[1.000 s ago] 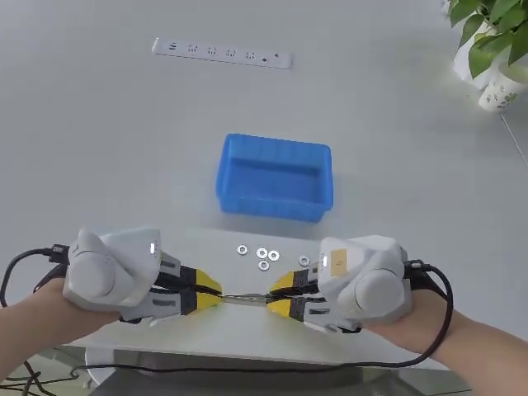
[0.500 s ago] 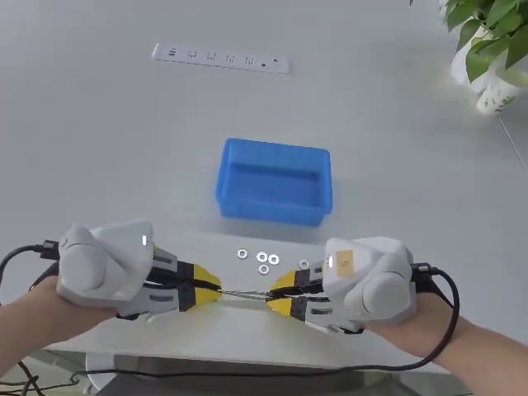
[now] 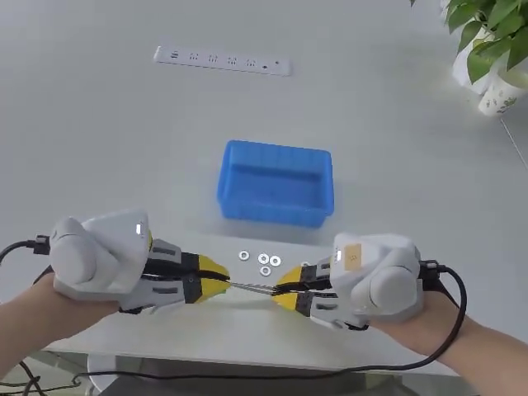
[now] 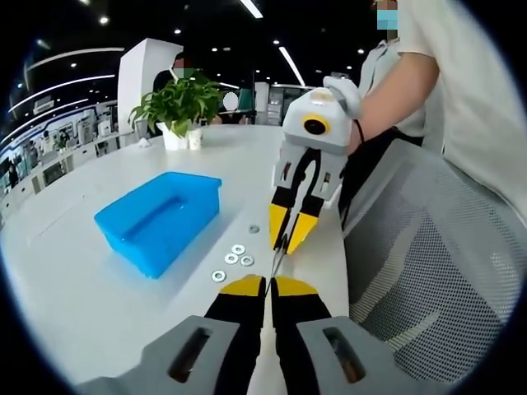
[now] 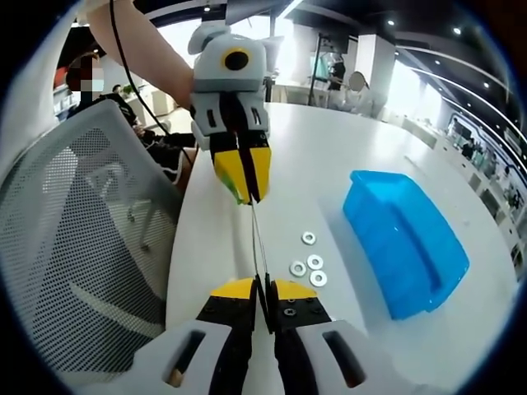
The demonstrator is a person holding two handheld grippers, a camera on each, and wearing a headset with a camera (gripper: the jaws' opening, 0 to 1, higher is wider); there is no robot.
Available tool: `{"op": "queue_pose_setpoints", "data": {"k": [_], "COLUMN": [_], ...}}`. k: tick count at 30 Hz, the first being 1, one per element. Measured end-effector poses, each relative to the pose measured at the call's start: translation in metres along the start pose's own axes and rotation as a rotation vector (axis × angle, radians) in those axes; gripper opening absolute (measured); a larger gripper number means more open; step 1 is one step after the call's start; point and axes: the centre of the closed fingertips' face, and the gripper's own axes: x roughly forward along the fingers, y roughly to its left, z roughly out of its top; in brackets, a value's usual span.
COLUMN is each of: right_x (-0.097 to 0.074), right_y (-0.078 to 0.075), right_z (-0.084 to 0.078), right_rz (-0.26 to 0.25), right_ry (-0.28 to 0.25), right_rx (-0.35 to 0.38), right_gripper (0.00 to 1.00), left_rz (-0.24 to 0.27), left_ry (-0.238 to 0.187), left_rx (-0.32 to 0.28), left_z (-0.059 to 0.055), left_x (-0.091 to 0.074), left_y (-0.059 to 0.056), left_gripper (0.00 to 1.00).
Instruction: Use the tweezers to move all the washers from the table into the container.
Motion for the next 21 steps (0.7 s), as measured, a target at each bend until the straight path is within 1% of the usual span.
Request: {"op": "queue_pose_setpoints", "data": {"k": [2,4,5,6,7,8,9,10,12,15,17,18,20,21], "right_x": [0.000,-0.001,-0.001,-0.001,-0.001,-0.002,-0.002,-0.004,-0.005,-0.006,-0.007,-0.008,-0.009,-0.009], "right_y": [0.000,0.001,0.002,0.001,0.000,-0.004,-0.004,-0.004,-0.004,-0.004,-0.006,-0.006,-0.006,-0.006], "right_z": [0.000,-0.001,0.000,0.002,0.003,0.005,0.007,0.008,0.008,0.008,0.009,0.010,0.011,0.012], "right_rz": [-0.002,-0.001,0.000,-0.016,-0.017,-0.039,-0.039,-0.036,-0.044,-0.044,-0.050,-0.053,-0.057,-0.057], "right_ry": [-0.003,-0.005,-0.007,-0.020,-0.024,-0.034,-0.047,-0.056,-0.048,-0.052,-0.059,-0.063,-0.069,-0.070], "right_rx": [0.006,0.009,0.010,0.038,0.029,0.041,0.063,0.084,0.061,0.065,0.074,0.079,0.083,0.087], "right_gripper": [0.08,0.08,0.07,0.07,0.07,0.07,0.07,0.07,0.07,0.07,0.07,0.07,0.07,0.07], "left_rz": [0.000,0.008,0.014,0.017,0.023,0.023,0.022,0.020,0.014,0.006,-0.001,-0.005,-0.009,-0.009], "left_ry": [-0.009,-0.026,-0.041,-0.060,-0.069,-0.068,-0.067,-0.061,-0.048,-0.036,-0.022,-0.006,0.011,0.017], "left_rx": [-0.001,0.001,-0.003,-0.016,-0.015,-0.011,-0.008,-0.004,0.003,-0.001,-0.015,-0.025,-0.036,-0.038], "left_z": [0.004,0.010,0.015,0.020,0.023,0.024,0.024,0.023,0.020,0.015,0.007,0.001,-0.007,-0.009], "left_x": [0.000,-0.001,-0.002,-0.002,-0.002,-0.002,-0.001,0.000,0.000,0.000,0.000,0.000,0.001,0.001], "left_y": [0.000,0.000,0.000,0.001,0.002,0.002,0.002,0.001,-0.002,-0.006,-0.010,-0.012,-0.015,-0.015], "left_gripper": [0.06,0.05,0.04,0.03,0.03,0.03,0.03,0.04,0.04,0.04,0.04,0.04,0.04,0.04]}}
